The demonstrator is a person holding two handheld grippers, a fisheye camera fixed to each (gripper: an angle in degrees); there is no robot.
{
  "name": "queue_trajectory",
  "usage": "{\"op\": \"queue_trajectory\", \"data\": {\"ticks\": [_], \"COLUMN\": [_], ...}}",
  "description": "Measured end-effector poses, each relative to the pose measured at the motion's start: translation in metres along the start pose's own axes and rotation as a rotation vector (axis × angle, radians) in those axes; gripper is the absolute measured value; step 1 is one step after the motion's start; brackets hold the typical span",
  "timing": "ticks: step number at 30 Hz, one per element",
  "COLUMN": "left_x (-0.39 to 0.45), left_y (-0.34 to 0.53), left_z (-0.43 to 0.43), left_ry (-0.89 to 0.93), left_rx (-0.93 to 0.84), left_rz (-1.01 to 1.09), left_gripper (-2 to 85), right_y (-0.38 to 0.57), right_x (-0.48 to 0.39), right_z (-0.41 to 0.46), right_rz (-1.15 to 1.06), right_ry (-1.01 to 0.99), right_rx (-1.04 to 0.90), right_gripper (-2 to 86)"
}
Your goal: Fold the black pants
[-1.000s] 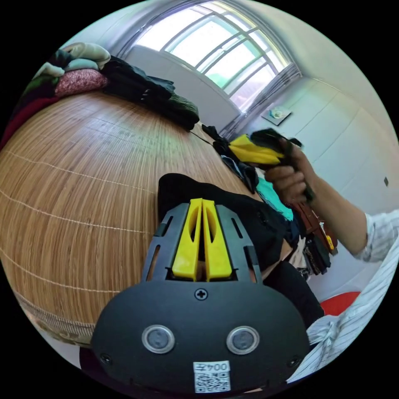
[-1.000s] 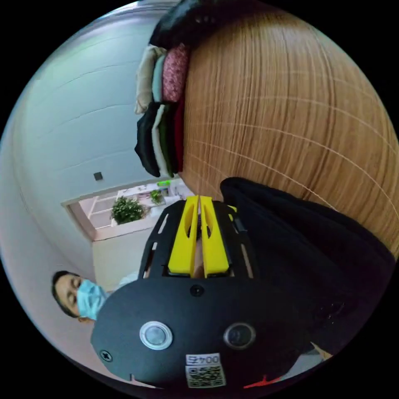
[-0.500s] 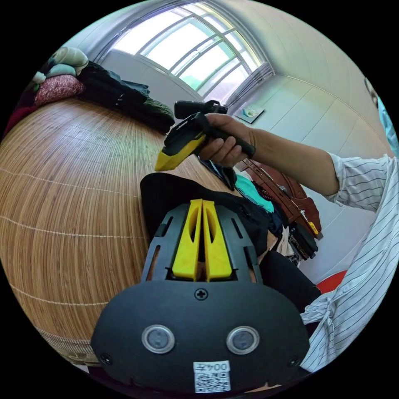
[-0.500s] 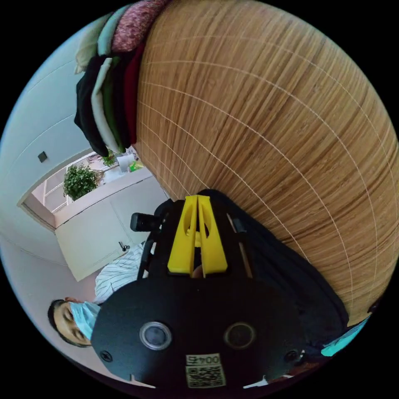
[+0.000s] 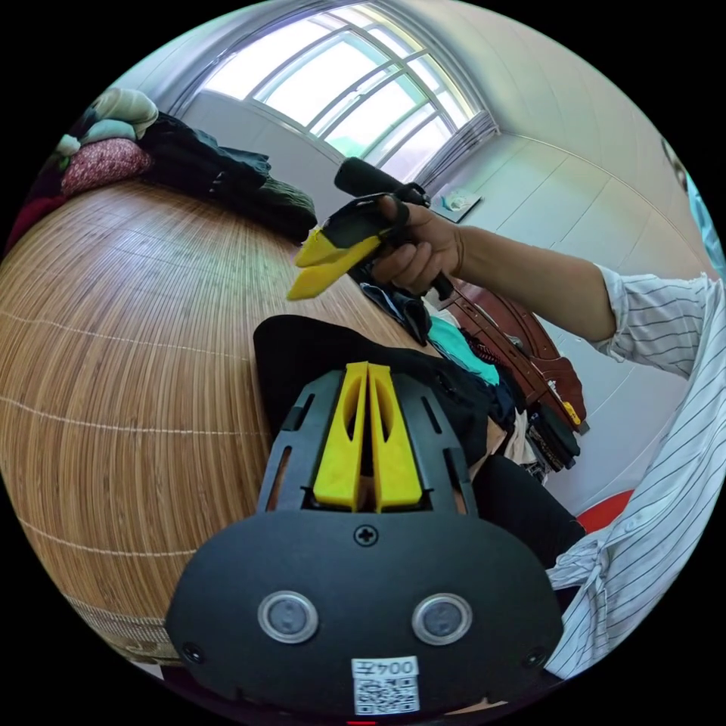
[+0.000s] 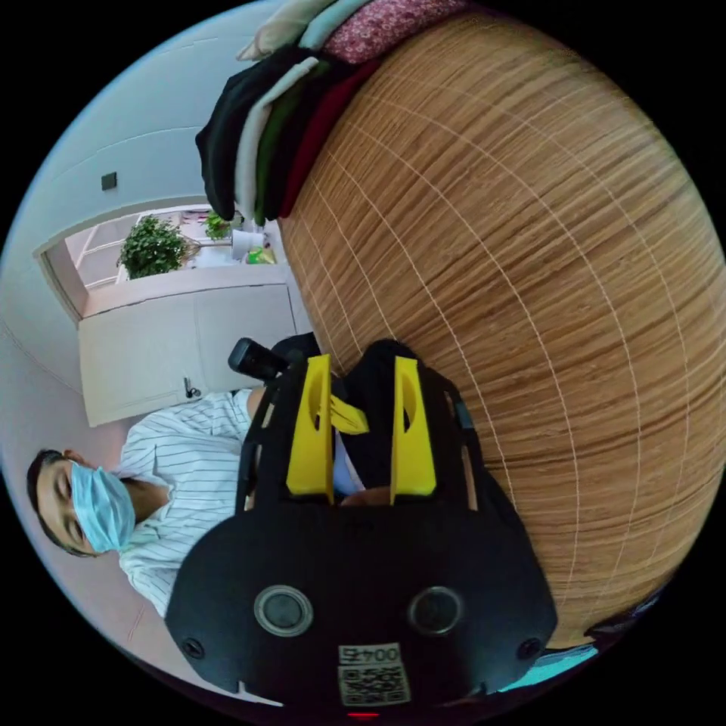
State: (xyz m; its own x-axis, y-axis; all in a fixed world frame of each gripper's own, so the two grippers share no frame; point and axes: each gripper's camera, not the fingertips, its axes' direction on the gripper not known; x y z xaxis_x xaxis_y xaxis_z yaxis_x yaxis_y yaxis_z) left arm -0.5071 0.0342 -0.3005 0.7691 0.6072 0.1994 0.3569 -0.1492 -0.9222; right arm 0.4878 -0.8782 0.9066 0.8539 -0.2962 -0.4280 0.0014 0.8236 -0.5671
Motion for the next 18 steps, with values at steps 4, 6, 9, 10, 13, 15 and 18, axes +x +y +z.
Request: {"op": "queue_trajectory", "data": {"ticks": [4, 6, 9, 10, 13, 15, 18], "left_x": [-0.006, -0.008, -0.012, -0.013, -0.016, -0.018, -0.020], "left_y": [0.003, 0.004, 0.005, 0.006, 0.007, 0.007, 0.007], "left_z": [0.000, 0.001, 0.003, 0.005, 0.008, 0.011, 0.017], "left_ry": [0.006, 0.008, 0.013, 0.014, 0.012, 0.012, 0.004], "left_rx": [0.000, -0.001, -0.001, -0.002, -0.003, -0.004, -0.005], "left_rz": [0.000, -0.001, -0.003, -0.003, -0.002, -0.005, -0.008], "left_gripper": [0.1, 0.1, 0.1, 0.1, 0.1, 0.1, 0.1], "right_y": [-0.012, -0.015, -0.015, -0.014, -0.010, -0.008, -0.006], "right_x": [0.003, 0.002, -0.007, -0.010, -0.008, -0.006, -0.033], "right_z": [0.024, 0.032, 0.038, 0.040, 0.043, 0.048, 0.049], "right_rz": [0.017, 0.024, 0.017, 0.026, 0.138, 0.226, 0.175], "right_ry": [0.047, 0.015, -0.010, -0.001, 0.004, -0.011, 0.043], "right_rx": [-0.185, -0.222, -0.247, -0.263, -0.299, -0.328, -0.323], "right_gripper": [13.3, 12.8, 11.9, 11.3, 8.4, 6.9, 6.1]}}
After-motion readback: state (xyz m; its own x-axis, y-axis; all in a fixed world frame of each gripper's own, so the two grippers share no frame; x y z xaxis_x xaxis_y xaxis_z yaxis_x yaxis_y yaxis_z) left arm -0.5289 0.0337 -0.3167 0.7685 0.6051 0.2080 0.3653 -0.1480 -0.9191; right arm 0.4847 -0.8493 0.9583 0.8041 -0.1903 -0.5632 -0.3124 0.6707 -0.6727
